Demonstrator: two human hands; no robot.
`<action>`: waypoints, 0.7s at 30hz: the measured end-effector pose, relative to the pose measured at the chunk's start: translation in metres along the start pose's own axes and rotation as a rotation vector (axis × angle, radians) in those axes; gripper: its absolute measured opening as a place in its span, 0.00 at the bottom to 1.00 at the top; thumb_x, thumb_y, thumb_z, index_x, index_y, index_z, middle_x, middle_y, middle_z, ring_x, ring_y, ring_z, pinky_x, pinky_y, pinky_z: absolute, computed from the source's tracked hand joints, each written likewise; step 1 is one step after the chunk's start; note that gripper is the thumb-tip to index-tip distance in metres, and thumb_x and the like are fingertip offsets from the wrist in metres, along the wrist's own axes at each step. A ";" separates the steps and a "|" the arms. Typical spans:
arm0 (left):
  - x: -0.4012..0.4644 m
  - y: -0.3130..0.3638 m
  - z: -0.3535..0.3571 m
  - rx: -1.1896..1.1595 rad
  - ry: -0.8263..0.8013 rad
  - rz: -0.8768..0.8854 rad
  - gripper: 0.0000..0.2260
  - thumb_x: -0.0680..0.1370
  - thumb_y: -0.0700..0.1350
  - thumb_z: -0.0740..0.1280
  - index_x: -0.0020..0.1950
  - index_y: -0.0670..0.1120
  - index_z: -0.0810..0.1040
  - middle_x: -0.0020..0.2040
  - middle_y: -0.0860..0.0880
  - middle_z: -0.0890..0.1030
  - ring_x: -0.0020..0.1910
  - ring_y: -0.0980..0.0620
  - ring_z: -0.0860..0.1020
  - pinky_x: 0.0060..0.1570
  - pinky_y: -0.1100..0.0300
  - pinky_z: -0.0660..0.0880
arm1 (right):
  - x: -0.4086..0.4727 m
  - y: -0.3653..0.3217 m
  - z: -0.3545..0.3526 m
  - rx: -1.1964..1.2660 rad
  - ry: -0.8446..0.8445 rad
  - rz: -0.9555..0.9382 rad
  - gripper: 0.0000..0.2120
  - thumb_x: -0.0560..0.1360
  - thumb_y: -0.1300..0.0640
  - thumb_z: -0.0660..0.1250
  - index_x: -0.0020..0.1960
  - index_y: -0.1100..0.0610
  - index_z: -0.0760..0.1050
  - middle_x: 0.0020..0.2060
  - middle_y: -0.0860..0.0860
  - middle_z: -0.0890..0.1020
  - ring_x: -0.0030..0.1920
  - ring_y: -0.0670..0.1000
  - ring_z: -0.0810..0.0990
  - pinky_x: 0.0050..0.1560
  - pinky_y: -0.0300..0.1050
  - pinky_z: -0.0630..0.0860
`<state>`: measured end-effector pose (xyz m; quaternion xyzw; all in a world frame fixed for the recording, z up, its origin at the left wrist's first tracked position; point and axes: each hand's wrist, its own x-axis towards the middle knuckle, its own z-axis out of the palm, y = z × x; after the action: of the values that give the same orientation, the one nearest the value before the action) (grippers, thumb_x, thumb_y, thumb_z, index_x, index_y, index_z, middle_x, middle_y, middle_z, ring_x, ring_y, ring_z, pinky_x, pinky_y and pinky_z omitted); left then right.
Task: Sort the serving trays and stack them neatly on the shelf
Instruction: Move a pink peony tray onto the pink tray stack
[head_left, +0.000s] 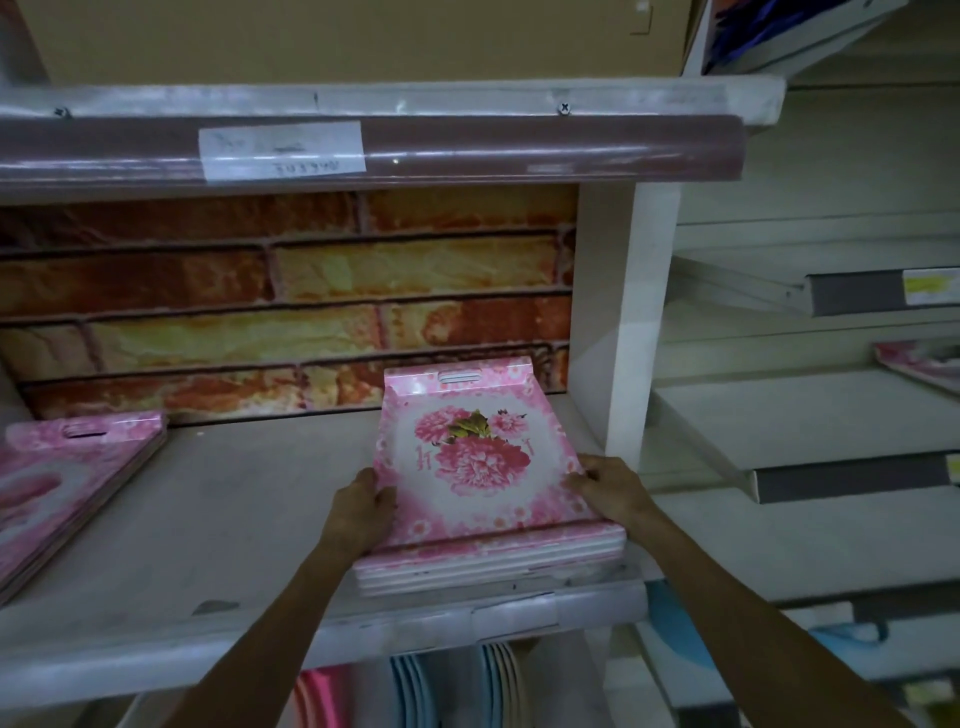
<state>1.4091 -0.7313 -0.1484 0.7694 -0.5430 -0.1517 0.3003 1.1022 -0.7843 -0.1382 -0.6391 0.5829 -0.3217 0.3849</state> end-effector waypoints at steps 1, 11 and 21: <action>-0.001 0.001 -0.002 -0.004 0.002 0.003 0.16 0.79 0.42 0.61 0.66 0.37 0.71 0.63 0.35 0.77 0.60 0.35 0.76 0.57 0.52 0.72 | -0.001 -0.002 -0.001 -0.009 -0.004 -0.003 0.13 0.76 0.55 0.68 0.61 0.55 0.80 0.53 0.54 0.85 0.50 0.53 0.83 0.57 0.45 0.78; -0.021 0.060 -0.029 -0.313 0.275 0.527 0.09 0.79 0.38 0.65 0.56 0.47 0.79 0.53 0.48 0.82 0.45 0.52 0.81 0.42 0.72 0.74 | -0.038 -0.023 -0.061 0.307 0.263 -0.110 0.06 0.78 0.57 0.66 0.52 0.58 0.79 0.45 0.57 0.84 0.42 0.52 0.83 0.48 0.49 0.82; -0.073 0.205 0.022 -0.734 0.013 0.693 0.08 0.81 0.39 0.61 0.53 0.48 0.79 0.44 0.51 0.83 0.38 0.54 0.81 0.39 0.69 0.77 | -0.116 0.013 -0.201 0.425 0.510 -0.111 0.07 0.79 0.59 0.65 0.50 0.61 0.80 0.37 0.60 0.85 0.34 0.53 0.82 0.33 0.43 0.80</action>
<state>1.2176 -0.7171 -0.0442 0.3886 -0.6754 -0.2194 0.5871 0.9101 -0.6931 -0.0456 -0.4740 0.5447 -0.6063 0.3332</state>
